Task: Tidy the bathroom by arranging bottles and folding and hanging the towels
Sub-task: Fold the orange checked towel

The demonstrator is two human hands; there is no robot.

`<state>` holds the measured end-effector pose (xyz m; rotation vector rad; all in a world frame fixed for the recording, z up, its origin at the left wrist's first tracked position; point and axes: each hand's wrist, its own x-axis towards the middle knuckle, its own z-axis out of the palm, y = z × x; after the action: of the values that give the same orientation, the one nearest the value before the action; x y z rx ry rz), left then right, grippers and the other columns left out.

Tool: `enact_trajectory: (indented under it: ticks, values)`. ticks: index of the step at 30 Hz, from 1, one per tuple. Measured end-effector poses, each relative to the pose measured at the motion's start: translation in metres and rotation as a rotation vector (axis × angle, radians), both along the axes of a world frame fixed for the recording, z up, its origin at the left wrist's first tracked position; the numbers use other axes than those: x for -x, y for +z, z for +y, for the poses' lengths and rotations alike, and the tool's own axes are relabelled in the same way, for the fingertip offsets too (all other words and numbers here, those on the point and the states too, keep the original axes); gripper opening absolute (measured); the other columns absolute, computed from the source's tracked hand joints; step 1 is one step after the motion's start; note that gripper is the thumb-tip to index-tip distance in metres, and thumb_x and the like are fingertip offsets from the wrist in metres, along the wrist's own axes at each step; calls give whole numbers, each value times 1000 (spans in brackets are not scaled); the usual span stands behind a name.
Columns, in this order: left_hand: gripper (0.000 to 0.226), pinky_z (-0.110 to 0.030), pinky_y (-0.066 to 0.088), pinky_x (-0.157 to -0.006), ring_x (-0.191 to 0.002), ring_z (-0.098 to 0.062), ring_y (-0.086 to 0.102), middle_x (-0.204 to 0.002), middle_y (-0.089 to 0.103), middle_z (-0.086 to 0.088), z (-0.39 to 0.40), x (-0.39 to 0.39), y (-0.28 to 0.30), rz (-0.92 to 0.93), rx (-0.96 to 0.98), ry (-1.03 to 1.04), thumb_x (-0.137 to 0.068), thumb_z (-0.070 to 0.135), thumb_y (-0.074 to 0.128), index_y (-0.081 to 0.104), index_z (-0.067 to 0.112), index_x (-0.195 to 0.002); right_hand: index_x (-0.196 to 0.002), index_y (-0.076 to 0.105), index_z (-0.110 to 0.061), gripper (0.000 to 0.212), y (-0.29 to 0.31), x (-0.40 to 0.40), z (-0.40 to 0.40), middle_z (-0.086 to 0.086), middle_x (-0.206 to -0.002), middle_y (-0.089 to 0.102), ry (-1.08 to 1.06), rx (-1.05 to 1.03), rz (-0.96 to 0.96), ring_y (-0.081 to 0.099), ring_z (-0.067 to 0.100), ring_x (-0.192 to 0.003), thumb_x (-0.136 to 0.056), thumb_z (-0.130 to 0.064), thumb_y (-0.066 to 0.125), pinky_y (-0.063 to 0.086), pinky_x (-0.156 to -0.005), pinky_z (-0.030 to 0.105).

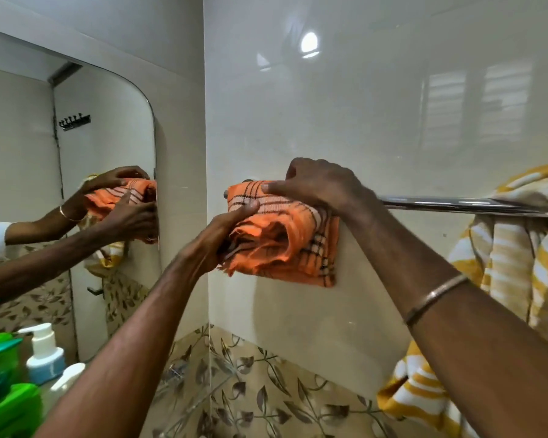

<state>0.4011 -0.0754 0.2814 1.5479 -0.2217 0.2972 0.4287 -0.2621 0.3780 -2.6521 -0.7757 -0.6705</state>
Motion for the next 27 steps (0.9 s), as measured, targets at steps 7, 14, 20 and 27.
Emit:
enact_trajectory:
  ticks: [7, 14, 20, 27]
  values:
    - [60, -46, 55, -98, -105, -36, 70, -115, 72, -19, 19, -6, -19, 41, -53, 54, -76, 40, 78, 65, 2, -121, -135, 48, -26, 72, -60, 22, 6, 8, -133, 57, -134, -16, -676, 53, 30, -123, -75, -53, 78, 36, -101, 52]
    - [49, -38, 59, -89, -101, -32, 70, -119, 71, -19, 12, -7, -33, -11, 27, 10, -83, 28, 74, 62, 1, -123, -119, 46, -13, 74, -147, 27, -2, 5, -117, 51, 42, -1067, -456, 53, 27, -110, -64, -31, 92, 48, -90, 40]
    - [51, -34, 60, -78, -96, -30, 72, -114, 72, -16, 14, -4, -35, 11, 45, -47, -83, 30, 74, 60, 4, -125, -119, 66, -15, 60, -125, 7, -25, 1, -104, 78, 407, -1125, 523, 76, 17, -87, -65, -17, 91, 62, -73, 28]
    - [48, -32, 55, -45, -63, -26, 70, -98, 73, -13, 8, -16, -49, -76, 51, 83, -90, 35, 69, 57, 4, -125, -97, 69, -22, 17, -131, 12, -29, 5, -88, 79, 376, -931, 633, 76, 28, -77, -84, -29, 76, 60, -55, 37]
